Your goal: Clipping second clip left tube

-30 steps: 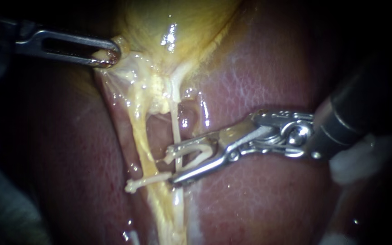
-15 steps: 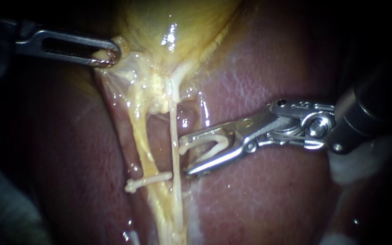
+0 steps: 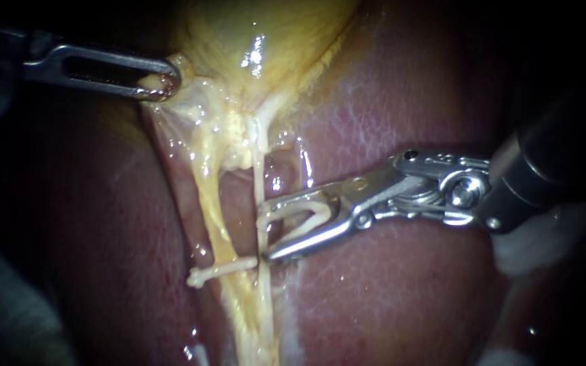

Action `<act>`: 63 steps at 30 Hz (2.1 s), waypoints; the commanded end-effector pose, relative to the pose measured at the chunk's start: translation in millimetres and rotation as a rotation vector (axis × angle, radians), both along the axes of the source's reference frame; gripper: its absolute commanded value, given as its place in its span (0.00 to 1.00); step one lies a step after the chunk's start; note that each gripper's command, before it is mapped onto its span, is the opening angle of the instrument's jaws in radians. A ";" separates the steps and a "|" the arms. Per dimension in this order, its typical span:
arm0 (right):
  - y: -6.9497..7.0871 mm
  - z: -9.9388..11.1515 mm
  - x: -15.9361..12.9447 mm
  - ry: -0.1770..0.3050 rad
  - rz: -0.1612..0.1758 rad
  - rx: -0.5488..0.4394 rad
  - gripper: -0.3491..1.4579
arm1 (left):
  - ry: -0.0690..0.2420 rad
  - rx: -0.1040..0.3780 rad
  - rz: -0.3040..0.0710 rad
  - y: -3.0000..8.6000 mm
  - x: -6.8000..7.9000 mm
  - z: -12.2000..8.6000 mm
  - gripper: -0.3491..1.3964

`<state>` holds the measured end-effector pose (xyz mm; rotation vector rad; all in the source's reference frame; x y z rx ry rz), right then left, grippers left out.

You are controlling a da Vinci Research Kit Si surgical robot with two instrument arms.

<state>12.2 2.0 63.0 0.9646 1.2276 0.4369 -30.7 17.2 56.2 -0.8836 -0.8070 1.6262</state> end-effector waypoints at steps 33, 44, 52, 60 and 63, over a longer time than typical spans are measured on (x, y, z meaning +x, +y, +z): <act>-2.4 -5.8 -1.2 -0.040 0.096 -0.057 0.46 | 0.000 0.000 0.000 0.0 0.1 0.0 0.00; -4.1 -3.4 0.2 -0.050 0.078 -0.015 0.46 | 0.001 -0.001 -0.002 0.0 0.1 0.0 0.00; -4.9 0.2 1.2 -0.071 0.079 0.015 0.46 | 0.001 -0.001 -0.002 0.0 0.1 0.0 0.00; -4.6 4.3 0.7 -0.093 0.083 0.048 0.47 | 0.001 -0.001 -0.002 0.0 0.1 0.0 0.00; -4.5 5.1 0.5 -0.098 0.084 0.056 0.47 | 0.001 -0.001 -0.002 0.0 0.1 0.0 0.00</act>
